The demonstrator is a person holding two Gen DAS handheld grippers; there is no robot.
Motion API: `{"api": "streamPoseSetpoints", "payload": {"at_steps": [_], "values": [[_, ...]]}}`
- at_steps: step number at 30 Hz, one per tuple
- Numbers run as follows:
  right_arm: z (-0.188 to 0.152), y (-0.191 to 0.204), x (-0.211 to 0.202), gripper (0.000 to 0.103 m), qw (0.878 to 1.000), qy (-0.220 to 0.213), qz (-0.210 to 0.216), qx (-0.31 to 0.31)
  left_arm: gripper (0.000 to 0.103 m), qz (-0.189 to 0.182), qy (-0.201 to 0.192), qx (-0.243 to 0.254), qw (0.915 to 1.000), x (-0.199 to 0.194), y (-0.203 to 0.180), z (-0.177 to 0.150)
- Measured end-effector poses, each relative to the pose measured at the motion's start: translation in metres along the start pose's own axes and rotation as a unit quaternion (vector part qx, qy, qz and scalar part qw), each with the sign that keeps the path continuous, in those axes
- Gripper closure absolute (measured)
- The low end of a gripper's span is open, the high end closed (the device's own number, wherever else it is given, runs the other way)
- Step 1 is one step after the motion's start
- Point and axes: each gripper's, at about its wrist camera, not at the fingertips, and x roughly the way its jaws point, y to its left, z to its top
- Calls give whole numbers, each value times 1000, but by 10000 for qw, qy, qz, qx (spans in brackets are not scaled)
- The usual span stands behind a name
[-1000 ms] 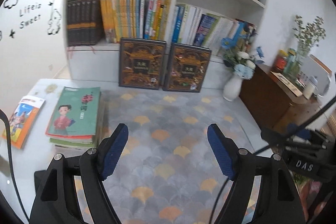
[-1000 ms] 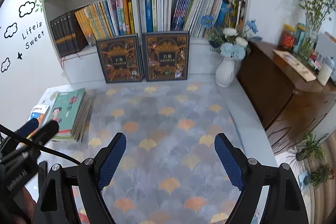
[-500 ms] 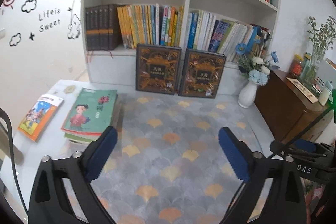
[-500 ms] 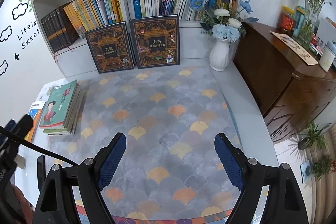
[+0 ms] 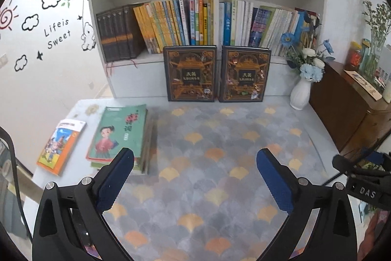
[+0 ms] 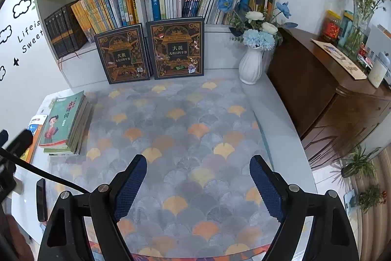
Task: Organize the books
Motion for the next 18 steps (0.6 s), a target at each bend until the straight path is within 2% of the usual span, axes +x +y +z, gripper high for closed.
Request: {"api": "streamPoseSetpoints", "payload": {"at_steps": [5,18], "values": [[1,-1,2,18,10000,40,-67,5,2,155,45,-100,9998,-1,7,7],[4,4,5,18,10000,29,-48,-10,2,24,-33,-190,9998,-3,13,14]]}}
